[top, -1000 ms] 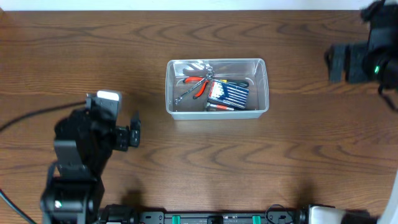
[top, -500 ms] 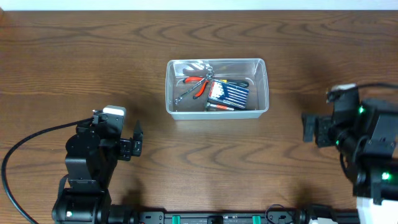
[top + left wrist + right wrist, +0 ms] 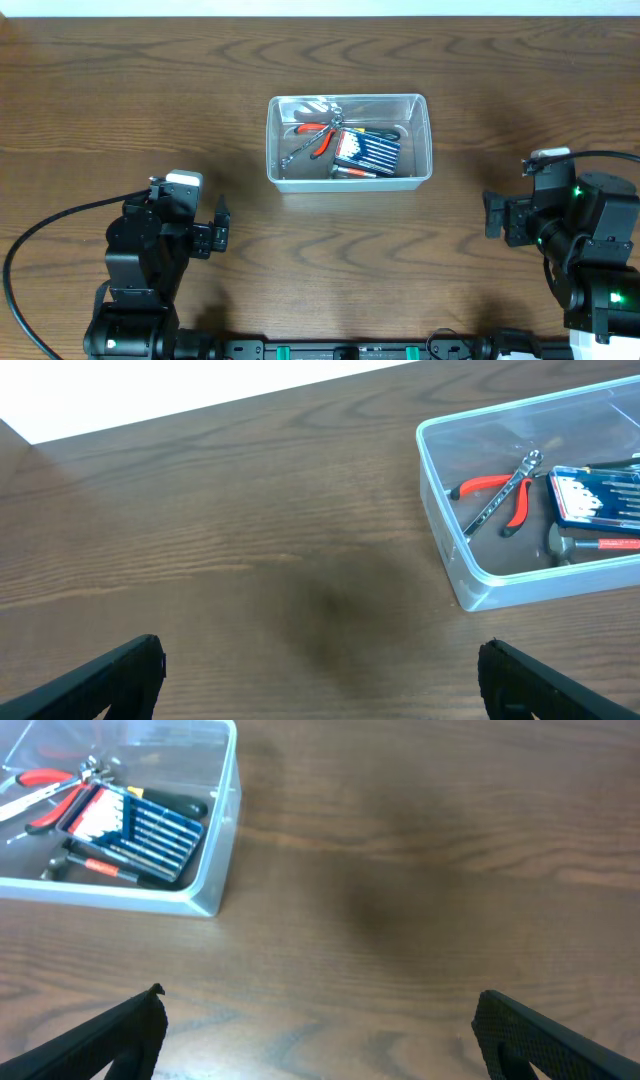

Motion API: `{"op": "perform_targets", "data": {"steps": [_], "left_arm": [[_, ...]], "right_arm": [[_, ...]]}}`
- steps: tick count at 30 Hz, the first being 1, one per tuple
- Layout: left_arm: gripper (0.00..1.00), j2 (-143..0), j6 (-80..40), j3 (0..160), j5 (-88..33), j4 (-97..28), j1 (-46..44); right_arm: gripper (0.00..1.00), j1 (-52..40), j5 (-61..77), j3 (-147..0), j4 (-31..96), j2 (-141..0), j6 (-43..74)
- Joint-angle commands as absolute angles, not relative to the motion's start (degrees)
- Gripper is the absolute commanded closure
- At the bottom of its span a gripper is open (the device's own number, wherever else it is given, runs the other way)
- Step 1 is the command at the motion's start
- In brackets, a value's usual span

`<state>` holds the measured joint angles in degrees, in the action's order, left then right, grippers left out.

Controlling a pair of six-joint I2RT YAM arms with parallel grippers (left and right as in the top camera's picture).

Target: Pack container

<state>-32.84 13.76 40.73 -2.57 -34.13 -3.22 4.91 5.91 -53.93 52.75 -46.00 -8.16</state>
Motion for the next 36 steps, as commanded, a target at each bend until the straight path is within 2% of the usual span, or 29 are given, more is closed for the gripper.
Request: {"op": "perform_targets", "data": {"steps": [1,6,12,20,27,32,36], "left_arm": [[0.02,-32.86,14.48,40.58,-1.89,-34.22,-3.46],[0.02,-32.86,14.48,40.58,-1.89,-34.22,-3.46],[0.02,-32.86,14.48,40.58,-1.89,-34.22,-3.46],[0.02,-32.86,14.48,40.58,-1.89,-34.22,-3.46],[0.02,-32.84,14.48,40.58,-1.89,-34.22,-3.46],[0.02,-32.86,14.48,40.58,-1.89,-34.22,-3.46],[0.02,-32.86,14.48,40.58,-1.89,-34.22,-3.46]], "right_arm": [[0.01,5.17,5.82,-53.65,53.30,-45.76,-9.04],[0.01,5.17,5.52,-53.65,53.43,-45.76,-9.08],[0.01,4.51,-6.76,-53.65,53.54,-45.52,-9.06],[0.01,3.77,-5.87,-53.65,54.92,-45.30,-8.71],[0.01,-0.19,1.56,-48.47,39.11,-40.27,-8.67],[0.01,-1.83,2.00,-34.35,28.99,-28.38,-8.62],[0.01,-1.80,1.96,-25.17,27.22,-17.02,-9.26]]}}
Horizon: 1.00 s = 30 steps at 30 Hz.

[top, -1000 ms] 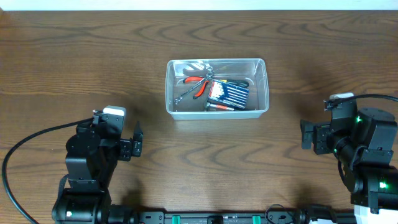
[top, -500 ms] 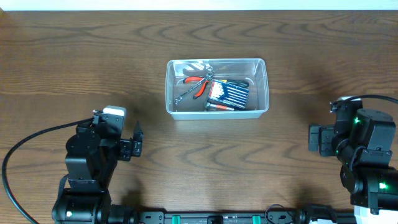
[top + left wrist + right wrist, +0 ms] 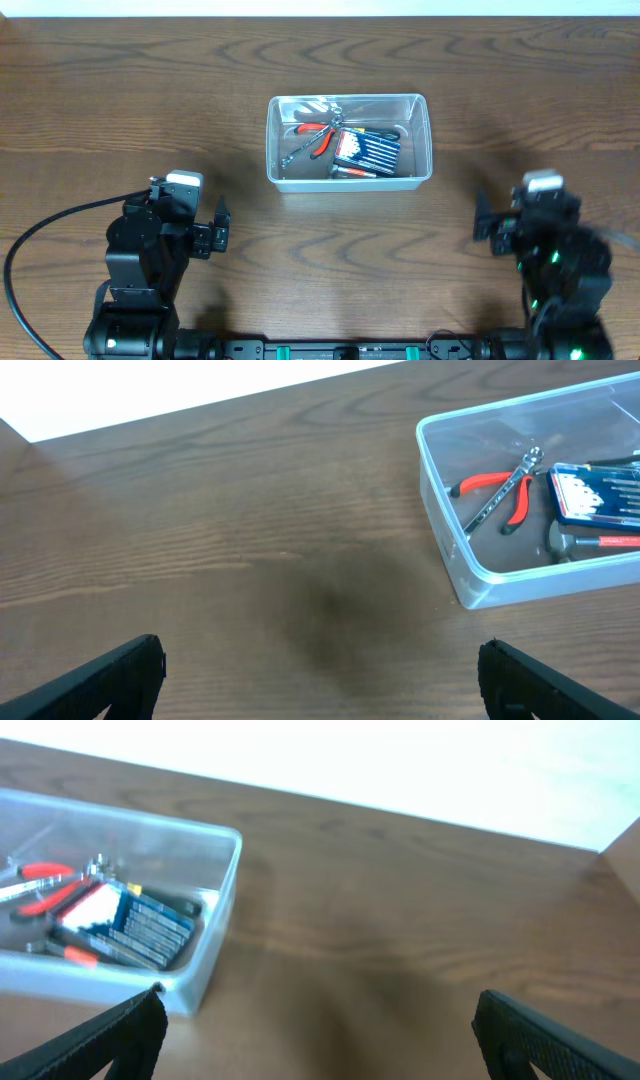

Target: Pack container

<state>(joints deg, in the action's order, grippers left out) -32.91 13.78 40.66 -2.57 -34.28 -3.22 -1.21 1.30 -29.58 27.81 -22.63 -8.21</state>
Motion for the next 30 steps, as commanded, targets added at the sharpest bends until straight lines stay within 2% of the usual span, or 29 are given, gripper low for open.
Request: {"op": "perform_targets", "data": {"steps": [1,11,16,22,30], "left_arm": [[0.02,-32.86,14.48,40.58,-1.89,-34.22,-3.46],[0.02,-32.86,14.48,40.58,-1.89,-34.22,-3.46],[0.02,-32.86,14.48,40.58,-1.89,-34.22,-3.46],[0.02,-32.84,14.48,40.58,-1.89,-34.22,-3.46],[0.02,-32.86,14.48,40.58,-1.89,-34.22,-3.46]], "right_arm": [[0.01,-1.80,1.96,-23.46,27.22,-14.66,-9.80],[0.01,-1.52,1.93,-10.35,20.56,-1.19,-23.42],[0.01,-0.82,1.19,-4.32,14.17,-0.32,-22.94],[0.01,0.62,-1.93,-4.29,13.98,-0.30,-14.55],[0.01,1.10,-0.36,-4.27,14.00,-1.78,-14.15]]}}
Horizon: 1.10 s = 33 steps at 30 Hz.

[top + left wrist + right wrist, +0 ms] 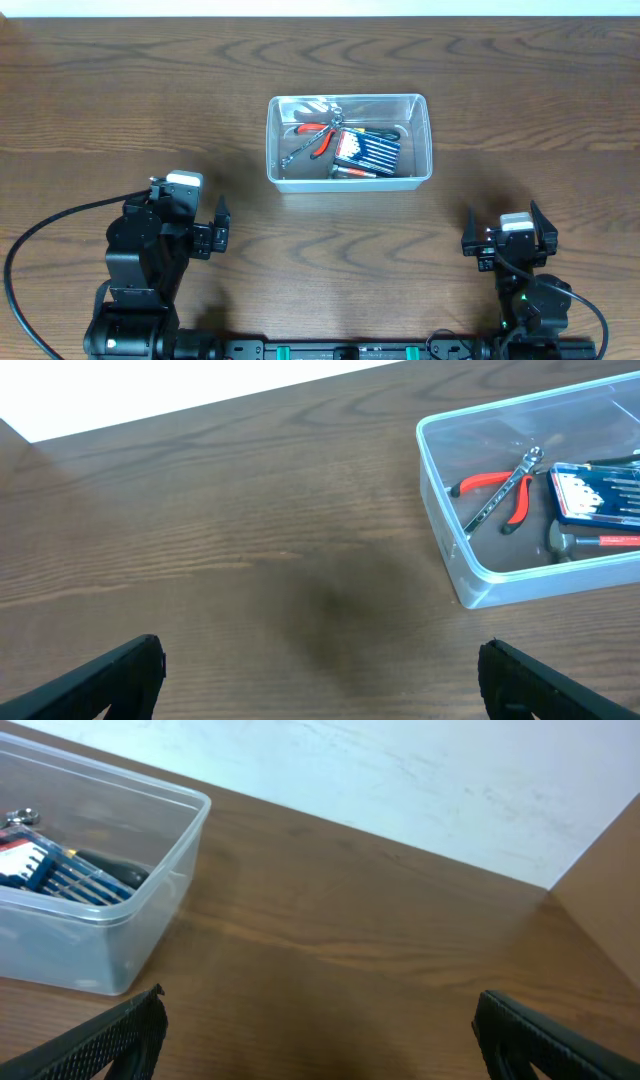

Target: Pack container

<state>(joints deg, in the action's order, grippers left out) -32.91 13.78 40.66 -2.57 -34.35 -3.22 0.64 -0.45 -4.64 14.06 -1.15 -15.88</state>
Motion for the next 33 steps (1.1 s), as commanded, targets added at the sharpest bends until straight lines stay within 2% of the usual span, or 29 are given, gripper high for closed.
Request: {"op": "perform_targets", "data": {"steps": [1,31,33], "left_arm": [[0.02,-32.84,14.48,40.58,-1.89,-34.22,-3.46],[0.02,-32.86,14.48,40.58,-1.89,-34.22,-3.46],[0.02,-32.77,15.81,40.58,0.73,-34.13,-3.38]], "right_arm": [[0.01,1.10,-0.36,-4.27,14.00,-2.02,-14.15],[0.01,1.10,-0.43,-4.27,13.96,-2.15,-14.17],[0.01,1.10,-0.43,-4.27,13.96,-2.15,-14.17]]}}
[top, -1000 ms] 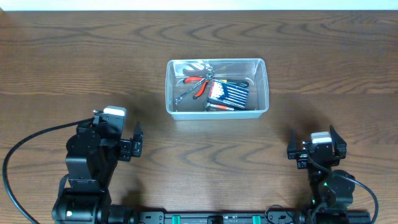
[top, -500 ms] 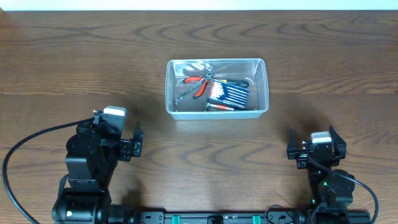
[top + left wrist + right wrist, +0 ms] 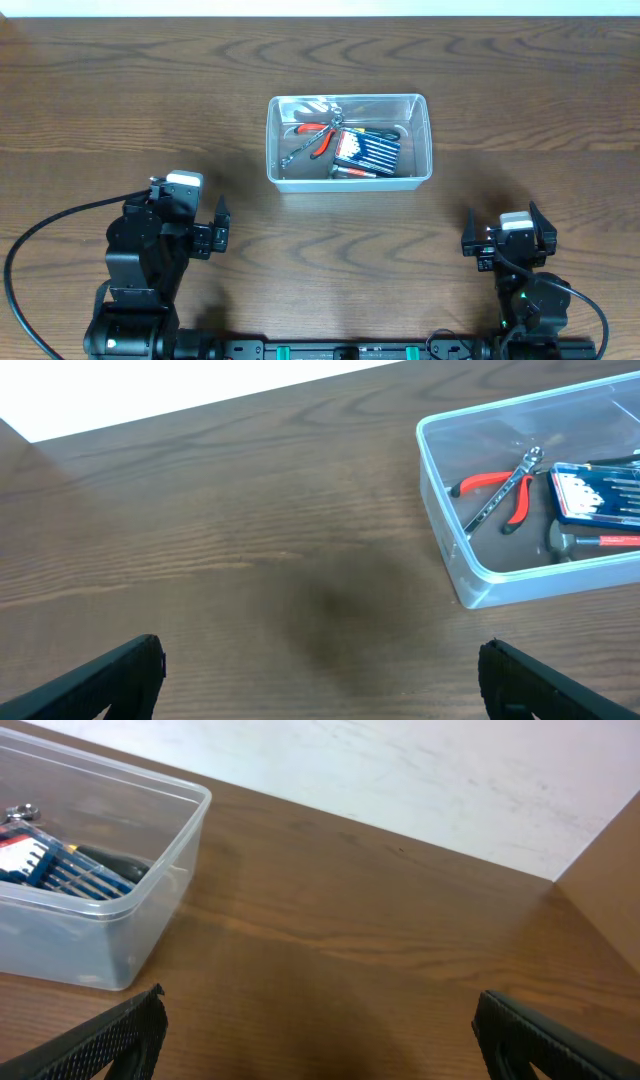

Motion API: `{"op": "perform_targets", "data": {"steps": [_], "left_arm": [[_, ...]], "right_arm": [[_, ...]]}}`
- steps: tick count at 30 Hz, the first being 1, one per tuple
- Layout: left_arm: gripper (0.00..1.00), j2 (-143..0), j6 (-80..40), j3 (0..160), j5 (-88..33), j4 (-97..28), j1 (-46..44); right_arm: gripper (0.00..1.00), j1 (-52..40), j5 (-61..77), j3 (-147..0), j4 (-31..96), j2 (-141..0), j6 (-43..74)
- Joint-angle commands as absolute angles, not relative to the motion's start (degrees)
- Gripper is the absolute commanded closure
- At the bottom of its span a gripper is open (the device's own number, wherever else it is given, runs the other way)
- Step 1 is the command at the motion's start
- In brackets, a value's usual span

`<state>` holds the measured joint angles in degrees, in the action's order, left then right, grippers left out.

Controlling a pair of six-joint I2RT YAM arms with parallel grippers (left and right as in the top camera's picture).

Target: Pack container

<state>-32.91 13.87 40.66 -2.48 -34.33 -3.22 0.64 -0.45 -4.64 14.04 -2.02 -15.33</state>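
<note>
A clear plastic container (image 3: 422,110) stands in the middle of the wooden table. Inside lie red-handled pliers (image 3: 318,135), a blue set of small screwdrivers (image 3: 368,150) and a few other small tools. The left wrist view shows the container's rim (image 3: 432,480) at the upper right, pliers (image 3: 495,493) inside. My left gripper (image 3: 322,678) is open over bare wood, left and near of the container. My right gripper (image 3: 320,1038) is open and low, near and right of the container (image 3: 175,885). Neither holds anything.
The table's far edge meets a white surface (image 3: 420,780). A black cable (image 3: 50,235) loops from the left arm at the near left. A brown wooden surface (image 3: 610,890) rises at the right in the right wrist view.
Almost nothing differs. The right wrist view has shifted very slightly; the left arm and the container's contents are as before.
At first my right arm stood high at the far right, looking down on the container. Then it was nearer and lower, then low at the near right edge, where it stays. My left arm stayed still and open throughout. The tools stayed in the container.
</note>
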Motion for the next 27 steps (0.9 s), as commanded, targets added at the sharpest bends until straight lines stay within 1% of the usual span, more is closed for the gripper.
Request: {"op": "perform_targets", "data": {"steps": [1,3,5,6,9,13,17,19,23,27], "left_arm": [[0.02,-32.62,15.55,40.58,3.29,-34.20,-3.33],[0.02,-30.87,13.34,40.56,0.73,-34.13,-2.57],[0.02,-25.43,13.13,40.56,-4.69,-33.95,-0.64],[0.02,-21.69,13.15,40.53,-5.39,-33.19,0.14],[0.02,-12.25,13.19,40.25,-2.07,-28.34,1.10],[0.02,-5.63,13.19,35.64,0.08,-15.22,1.06],[0.02,-3.84,11.44,22.22,0.03,3.79,1.06],[0.02,-3.03,9.17,15.86,0.03,9.63,1.06],[0.02,-0.08,8.23,7.66,0.03,11.49,1.06],[0.02,-0.10,8.08,2.61,-0.14,11.99,0.95]], "right_arm": [[0.01,1.10,-0.43,-4.27,13.96,-2.15,-14.17],[0.01,1.10,-0.43,-4.27,13.96,-2.15,-14.17],[0.01,1.10,-0.43,-4.27,13.96,-2.15,-14.15],[0.01,1.10,-0.43,-4.27,13.96,-2.15,-14.17],[0.01,1.10,-0.43,-4.27,13.96,-2.15,-14.15],[0.01,1.10,-0.43,-4.27,13.96,-2.15,-14.15],[0.01,1.10,-0.43,-4.27,13.96,-2.15,-14.17],[0.01,1.10,-0.43,-4.27,13.96,-2.15,-14.17],[0.01,1.10,-0.43,-4.27,13.96,-2.15,-14.17],[0.01,1.10,-0.43,-4.27,13.96,-2.15,-14.15]]}}
